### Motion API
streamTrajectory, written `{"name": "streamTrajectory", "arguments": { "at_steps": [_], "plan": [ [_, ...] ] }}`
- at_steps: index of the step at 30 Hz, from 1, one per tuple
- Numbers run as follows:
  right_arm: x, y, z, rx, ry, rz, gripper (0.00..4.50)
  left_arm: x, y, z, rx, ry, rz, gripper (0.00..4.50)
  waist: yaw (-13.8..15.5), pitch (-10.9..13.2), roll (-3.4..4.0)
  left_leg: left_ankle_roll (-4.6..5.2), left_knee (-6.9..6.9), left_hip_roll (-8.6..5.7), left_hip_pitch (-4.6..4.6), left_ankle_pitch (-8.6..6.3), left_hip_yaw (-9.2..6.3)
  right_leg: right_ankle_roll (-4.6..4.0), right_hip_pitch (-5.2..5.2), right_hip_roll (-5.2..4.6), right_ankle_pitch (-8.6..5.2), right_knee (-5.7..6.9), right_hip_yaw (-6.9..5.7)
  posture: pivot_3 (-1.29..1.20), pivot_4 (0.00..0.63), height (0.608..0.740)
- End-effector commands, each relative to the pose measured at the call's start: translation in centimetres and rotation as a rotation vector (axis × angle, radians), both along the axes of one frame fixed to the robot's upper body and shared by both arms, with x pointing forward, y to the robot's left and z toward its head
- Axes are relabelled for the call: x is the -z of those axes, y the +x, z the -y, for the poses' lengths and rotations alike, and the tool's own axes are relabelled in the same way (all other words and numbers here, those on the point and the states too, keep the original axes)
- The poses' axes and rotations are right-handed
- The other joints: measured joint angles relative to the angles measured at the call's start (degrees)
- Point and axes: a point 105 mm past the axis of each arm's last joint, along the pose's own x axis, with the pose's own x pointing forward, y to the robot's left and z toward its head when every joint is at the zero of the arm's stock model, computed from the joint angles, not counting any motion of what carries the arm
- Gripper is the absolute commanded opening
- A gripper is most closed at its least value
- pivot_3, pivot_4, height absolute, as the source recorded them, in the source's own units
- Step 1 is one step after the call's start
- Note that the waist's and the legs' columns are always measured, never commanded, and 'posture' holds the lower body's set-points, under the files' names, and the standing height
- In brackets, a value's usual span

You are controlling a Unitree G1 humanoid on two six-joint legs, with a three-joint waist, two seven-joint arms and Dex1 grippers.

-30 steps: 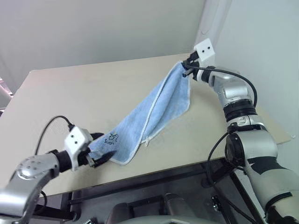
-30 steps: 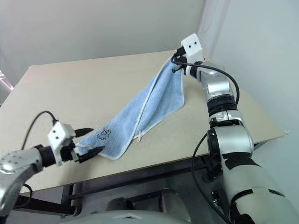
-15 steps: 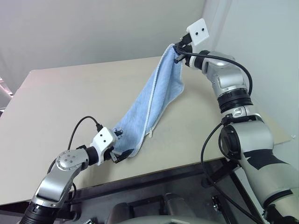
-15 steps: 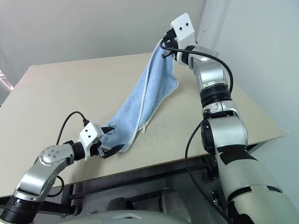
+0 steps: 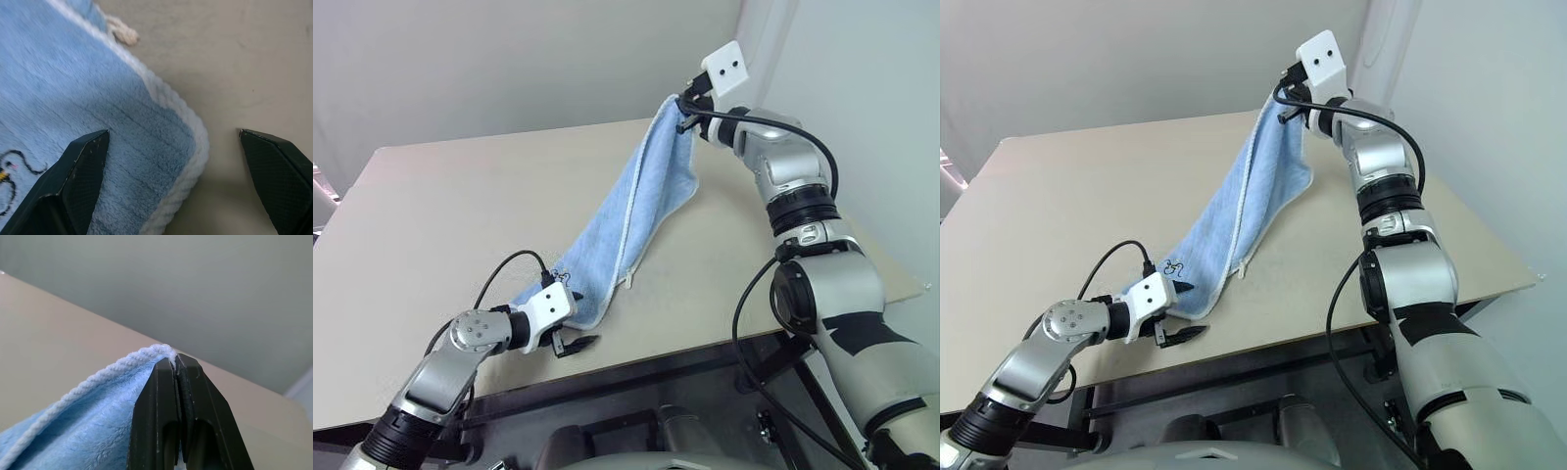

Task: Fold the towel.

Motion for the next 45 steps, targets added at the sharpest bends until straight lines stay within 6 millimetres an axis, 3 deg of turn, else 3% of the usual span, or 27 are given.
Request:
{"name": "streamTrajectory", "arguments": {
  "at_steps": [1,11,18,21,28,29,30,33,41,45],
  "plan": [
    [-4.2,-0.7,-0.6,-0.021,0.038,0.108,0.03,-0.5,0.6,0.5,0.000,-0.006,0.025,4.50,0.0,0.0,0.00,0.00,0.00,0.00,0.00,0.00,0.00,0.00,0.00,0.00,0.00,0.00,0.00,0.00,0.000,0.729],
    [-7.3,-2.3,-1.7,-0.061,0.065,0.172,0.03,0.2,0.7,0.5,-0.024,-0.004,-0.026,4.50,0.1,0.0,0.00,0.00,0.02,0.00,0.01,0.00,-0.01,0.02,0.01,0.00,-0.01,0.02,0.00,0.00,0.000,0.729],
    [-7.5,-2.7,-1.9,-0.067,0.070,0.179,0.03,0.6,0.8,0.5,-0.036,0.002,-0.058,4.50,0.1,0.0,0.00,0.00,0.04,0.00,0.04,0.00,-0.01,0.02,0.03,0.00,-0.02,0.02,0.00,0.00,0.000,0.729],
    [-7.4,-3.0,-2.2,-0.077,0.076,0.175,0.00,0.8,1.0,0.7,-0.042,-0.003,-0.068,3.84,0.2,0.0,0.01,0.00,0.06,0.00,0.05,0.00,-0.01,0.02,0.05,0.00,-0.02,0.02,0.00,0.00,0.000,0.729],
    [-7.0,-3.4,-2.5,-0.095,0.087,0.162,0.00,0.7,2.5,1.5,-0.107,-0.067,-0.086,1.46,0.3,0.0,0.02,0.01,0.40,-0.02,0.07,0.01,-0.09,0.17,0.27,-0.02,-0.08,0.04,-0.01,0.00,0.000,0.729],
    [-6.8,-3.5,-2.6,-0.095,0.087,0.158,0.00,0.7,2.7,1.5,-0.117,-0.074,-0.092,1.46,0.3,0.0,0.01,0.01,0.47,-0.02,0.06,0.01,-0.10,0.19,0.28,-0.02,-0.07,0.06,-0.01,0.00,0.000,0.729],
    [-6.7,-3.5,-2.6,-0.095,0.087,0.154,0.00,0.7,2.9,1.5,-0.122,-0.069,-0.085,0.90,0.2,0.0,0.01,0.01,0.52,-0.02,0.07,0.01,-0.11,0.20,0.31,-0.02,-0.06,0.07,-0.01,0.00,0.000,0.729],
    [-6.3,-3.4,-2.5,-0.091,0.086,0.145,0.00,1.0,3.2,1.5,-0.148,-0.063,-0.096,0.02,0.2,0.0,0.02,0.01,0.58,-0.02,0.06,0.01,-0.12,0.22,0.32,-0.01,-0.05,0.09,-0.02,0.00,0.000,0.729],
    [-5.9,-3.4,-2.5,-0.089,0.090,0.131,0.00,-0.2,2.9,1.3,-0.140,-0.114,-0.095,0.02,0.1,0.0,0.03,0.01,0.53,-0.02,0.03,0.00,-0.12,0.21,0.28,-0.01,-0.05,0.10,-0.02,0.00,0.000,0.729],
    [-5.6,-3.3,-2.3,-0.081,0.094,0.121,0.00,-3.7,3.5,-0.7,-0.179,-0.215,-0.043,0.02,0.0,0.0,0.03,0.01,0.50,0.01,-0.01,0.00,-0.13,0.21,0.20,0.01,-0.05,0.10,-0.02,0.00,0.000,0.729]
  ]
}}
